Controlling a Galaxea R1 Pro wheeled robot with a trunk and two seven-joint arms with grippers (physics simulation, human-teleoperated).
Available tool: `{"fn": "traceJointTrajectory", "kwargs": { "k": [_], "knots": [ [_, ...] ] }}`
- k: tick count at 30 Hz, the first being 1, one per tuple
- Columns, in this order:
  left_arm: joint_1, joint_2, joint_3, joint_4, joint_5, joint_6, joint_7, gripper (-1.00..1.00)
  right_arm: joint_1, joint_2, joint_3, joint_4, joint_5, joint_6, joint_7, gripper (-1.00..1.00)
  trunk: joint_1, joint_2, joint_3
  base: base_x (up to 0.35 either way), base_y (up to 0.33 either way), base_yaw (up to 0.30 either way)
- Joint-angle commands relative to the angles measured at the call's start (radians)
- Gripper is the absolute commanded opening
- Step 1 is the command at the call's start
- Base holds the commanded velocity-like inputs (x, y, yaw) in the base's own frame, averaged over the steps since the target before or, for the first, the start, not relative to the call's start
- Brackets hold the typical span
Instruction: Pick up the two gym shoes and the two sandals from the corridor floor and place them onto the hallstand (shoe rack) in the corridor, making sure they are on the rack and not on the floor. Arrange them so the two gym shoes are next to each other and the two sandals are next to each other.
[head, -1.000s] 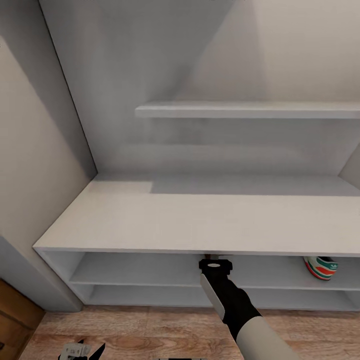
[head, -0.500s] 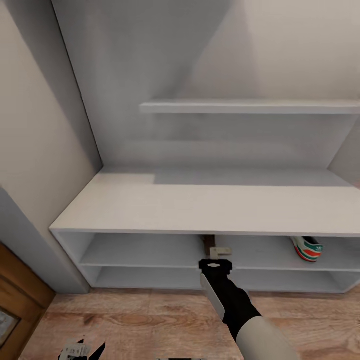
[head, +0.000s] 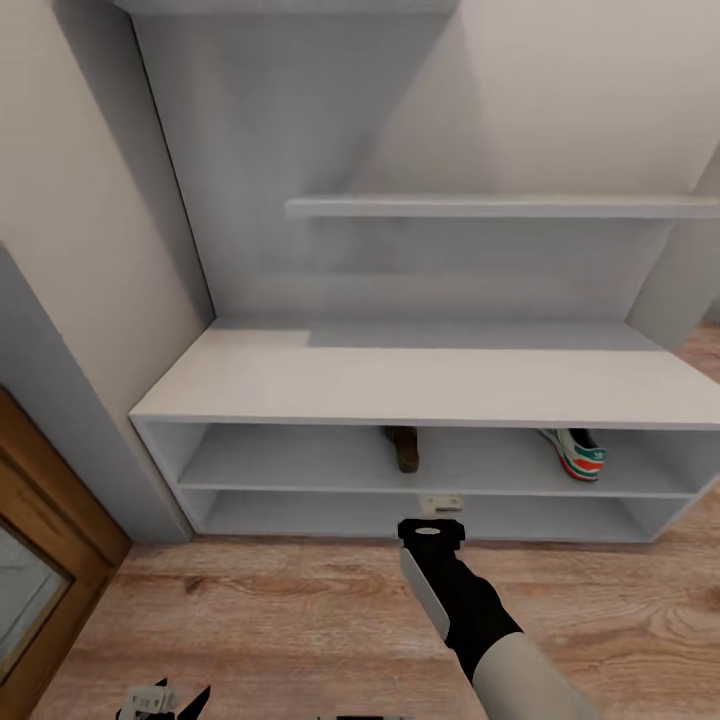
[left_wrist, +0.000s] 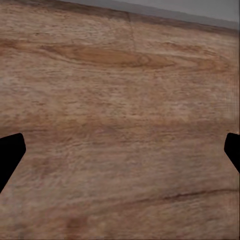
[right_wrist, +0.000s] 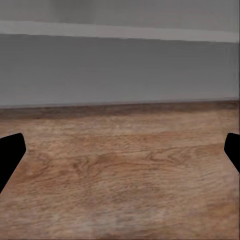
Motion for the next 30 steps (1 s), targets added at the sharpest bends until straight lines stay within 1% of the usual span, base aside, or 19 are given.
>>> {"fn": "traceJointTrajectory", "kwargs": {
  "k": [1,7,8,11,12,13,14,21,22,25,26,29,30],
  "knots": [
    [-0.001,0.000,0.003,0.001,0.007,0.002,-0.009,1.00,-0.001,0.000,0.002,-0.001,-0.006,0.003,-0.007,1.00,-0.001,0.000,-0.001,-0.336,-0.069,0.000],
    [-0.001,0.001,0.003,0.001,0.007,0.002,-0.007,1.00,0.000,0.000,0.002,0.002,-0.007,0.002,-0.007,1.00,-0.001,0.000,-0.001,-0.336,-0.071,0.000],
    [-0.001,0.001,0.003,0.001,0.007,0.002,-0.005,1.00,0.002,0.000,0.002,0.032,-0.008,-0.001,-0.006,1.00,-0.001,0.000,-0.001,-0.336,-0.072,0.000],
    [-0.001,0.001,0.003,0.001,0.007,0.002,-0.004,1.00,0.002,0.000,0.002,0.060,-0.009,-0.011,-0.004,1.00,-0.001,0.000,-0.001,-0.336,-0.072,0.000],
    [-0.001,0.001,0.003,0.001,0.007,0.002,-0.004,1.00,0.002,0.000,0.002,0.083,-0.009,-0.027,-0.004,1.00,-0.001,0.000,-0.001,-0.335,-0.067,0.000],
    [-0.001,0.001,0.003,0.001,0.007,0.002,-0.004,1.00,0.002,0.000,0.002,0.083,-0.009,-0.027,-0.004,1.00,-0.001,0.000,-0.001,-0.335,-0.067,0.000],
    [-0.001,0.001,0.003,0.001,0.007,0.002,-0.001,1.00,0.002,0.000,0.003,0.154,-0.009,-0.103,-0.002,1.00,-0.001,0.000,-0.001,-0.167,-0.024,0.000],
    [-0.001,0.001,0.006,0.001,0.008,0.002,0.000,1.00,0.003,0.000,0.004,0.301,-0.009,-0.242,0.006,1.00,-0.001,0.000,-0.001,-0.075,-0.011,0.000],
    [-0.001,0.001,0.007,0.001,0.008,0.002,0.000,1.00,0.004,0.000,0.004,0.354,-0.007,-0.286,0.013,1.00,-0.001,0.000,-0.001,-0.022,-0.003,0.000],
    [-0.001,0.001,0.008,0.001,0.011,0.002,0.001,1.00,0.004,0.000,0.006,0.439,-0.004,-0.356,0.032,1.00,-0.001,0.000,-0.001,-0.015,-0.002,0.000],
    [-0.001,0.001,0.008,0.001,0.011,0.002,0.001,1.00,0.004,0.000,0.006,0.439,-0.004,-0.356,0.032,1.00,-0.001,0.000,-0.001,-0.011,-0.002,0.000],
    [-0.001,0.001,0.009,0.001,0.012,0.002,0.001,1.00,0.004,0.000,0.007,0.528,-0.002,-0.433,0.058,1.00,-0.001,0.000,-0.001,-0.007,-0.001,0.000],
    [-0.001,0.001,0.009,0.001,0.013,0.002,0.001,1.00,0.004,0.000,0.008,0.584,0.000,-0.484,0.078,1.00,-0.001,0.000,-0.001,-0.004,-0.001,0.000]
  ]
}}
